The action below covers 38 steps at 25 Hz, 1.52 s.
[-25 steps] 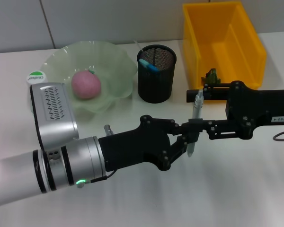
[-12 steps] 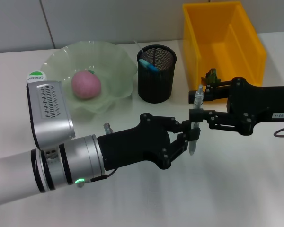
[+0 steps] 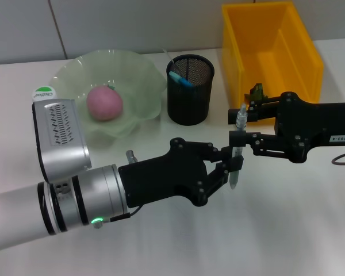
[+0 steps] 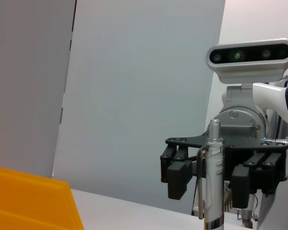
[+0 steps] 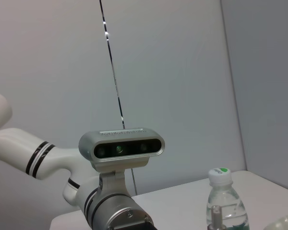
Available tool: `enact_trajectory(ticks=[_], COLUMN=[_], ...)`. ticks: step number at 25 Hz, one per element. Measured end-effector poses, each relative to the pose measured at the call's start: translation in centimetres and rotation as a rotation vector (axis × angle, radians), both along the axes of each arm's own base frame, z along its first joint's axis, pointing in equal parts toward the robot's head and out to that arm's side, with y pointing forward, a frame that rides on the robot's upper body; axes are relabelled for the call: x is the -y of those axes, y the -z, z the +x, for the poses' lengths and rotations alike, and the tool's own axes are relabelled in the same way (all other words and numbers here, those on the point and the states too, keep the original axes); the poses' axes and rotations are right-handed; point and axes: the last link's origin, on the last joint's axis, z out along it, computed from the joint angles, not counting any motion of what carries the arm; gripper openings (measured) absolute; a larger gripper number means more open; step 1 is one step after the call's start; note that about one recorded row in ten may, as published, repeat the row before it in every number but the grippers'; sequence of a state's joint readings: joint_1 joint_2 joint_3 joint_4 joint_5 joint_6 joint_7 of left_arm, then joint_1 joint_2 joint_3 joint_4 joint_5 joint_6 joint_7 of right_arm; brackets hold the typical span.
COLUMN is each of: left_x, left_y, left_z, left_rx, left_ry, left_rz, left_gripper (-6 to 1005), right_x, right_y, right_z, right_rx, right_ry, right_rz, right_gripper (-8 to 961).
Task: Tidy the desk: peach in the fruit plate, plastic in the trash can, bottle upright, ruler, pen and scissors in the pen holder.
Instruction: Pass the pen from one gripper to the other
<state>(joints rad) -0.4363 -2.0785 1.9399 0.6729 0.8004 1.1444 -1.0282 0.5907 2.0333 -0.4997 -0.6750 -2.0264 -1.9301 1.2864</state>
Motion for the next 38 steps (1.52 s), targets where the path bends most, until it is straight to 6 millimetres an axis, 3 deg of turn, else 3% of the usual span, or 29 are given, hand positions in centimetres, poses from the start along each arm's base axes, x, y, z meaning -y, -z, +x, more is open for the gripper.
enact_trajectory(ticks=[9,14,35,38], left_x=[0.03,0.01,0.01,-0.1], left_y=[0.06,0.04,-0.15,-0.16], left_z=[0.08,0.08,0.0,-0.1], left_rx=[-0.001,0.0,0.007,0.004], left_ry=[0.002,0.001,-0.015,-0.025], left_rz=[-0.005,-0.005,-0.027,-0.029], left_gripper=[248,251,267,404], right_x=[0.06,0.06,-0.03,-0.05], right_y=[0.01,0.01,-0.01,-0.01], right_z=[0.04,0.04,0.11,0.09], right_rx=[-0.003,-0.003,0.0,0.0], right_ry=[0.005,0.006,0.013,0.013], right_rz=[-0.003,-0.004,-0.002,-0.002], right_gripper=[335,212,179,179])
